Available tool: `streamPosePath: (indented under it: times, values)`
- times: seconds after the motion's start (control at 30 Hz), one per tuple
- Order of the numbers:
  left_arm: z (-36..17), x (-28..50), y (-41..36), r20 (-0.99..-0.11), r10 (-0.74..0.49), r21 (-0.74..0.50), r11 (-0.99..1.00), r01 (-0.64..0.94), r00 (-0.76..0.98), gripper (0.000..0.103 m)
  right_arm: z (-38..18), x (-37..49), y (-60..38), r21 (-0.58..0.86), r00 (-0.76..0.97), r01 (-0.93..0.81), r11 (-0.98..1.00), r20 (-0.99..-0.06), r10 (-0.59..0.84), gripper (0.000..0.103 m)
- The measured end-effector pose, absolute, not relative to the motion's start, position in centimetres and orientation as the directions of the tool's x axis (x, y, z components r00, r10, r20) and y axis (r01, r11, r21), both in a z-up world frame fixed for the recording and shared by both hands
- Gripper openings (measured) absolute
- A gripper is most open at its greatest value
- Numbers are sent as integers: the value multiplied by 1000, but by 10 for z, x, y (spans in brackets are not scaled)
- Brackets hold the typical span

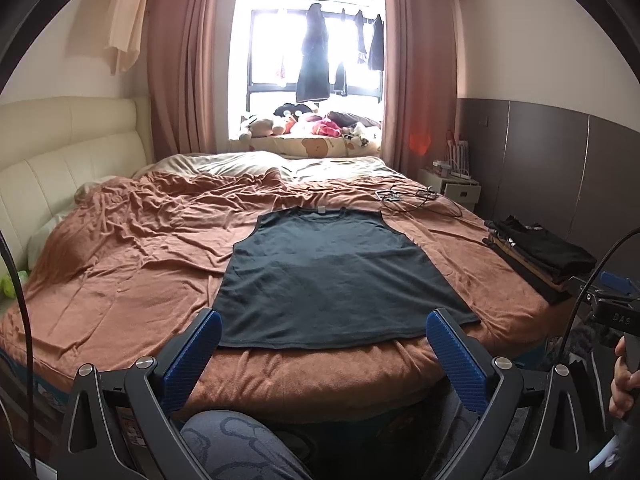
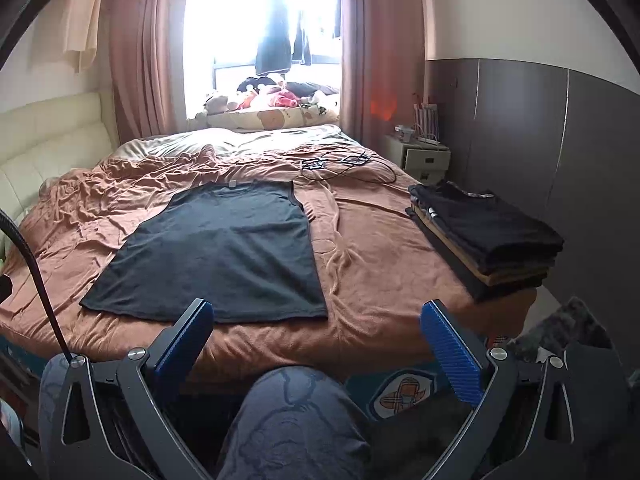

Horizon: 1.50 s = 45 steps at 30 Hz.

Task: Fold small clothes
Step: 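Move both grippers, open, toward the black t-shirt on the bed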

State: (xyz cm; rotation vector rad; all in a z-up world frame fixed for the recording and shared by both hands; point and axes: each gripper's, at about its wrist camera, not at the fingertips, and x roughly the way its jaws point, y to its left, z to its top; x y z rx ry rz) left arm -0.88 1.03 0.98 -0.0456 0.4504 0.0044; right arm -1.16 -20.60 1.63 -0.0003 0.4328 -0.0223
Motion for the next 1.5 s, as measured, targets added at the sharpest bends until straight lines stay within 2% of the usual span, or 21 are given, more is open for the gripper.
streamPosePath:
  times: [1.1, 1.27, 1.5]
  values:
    - [30, -17, 27, -423, 20, -52, 998, -46, 906, 103, 29, -13, -213, -10, 909, -25, 1000, -417, 18, 103]
    - [32, -15, 35, -423, 13, -91, 994, -57, 906, 103, 24, -11, -219, 19, 909, -51, 998, -412, 55, 103]
    - [38, -12, 56, -426, 87, -90, 986, -137, 901, 103, 22, -5, -222, 46, 911, -69, 997, -405, 82, 103]
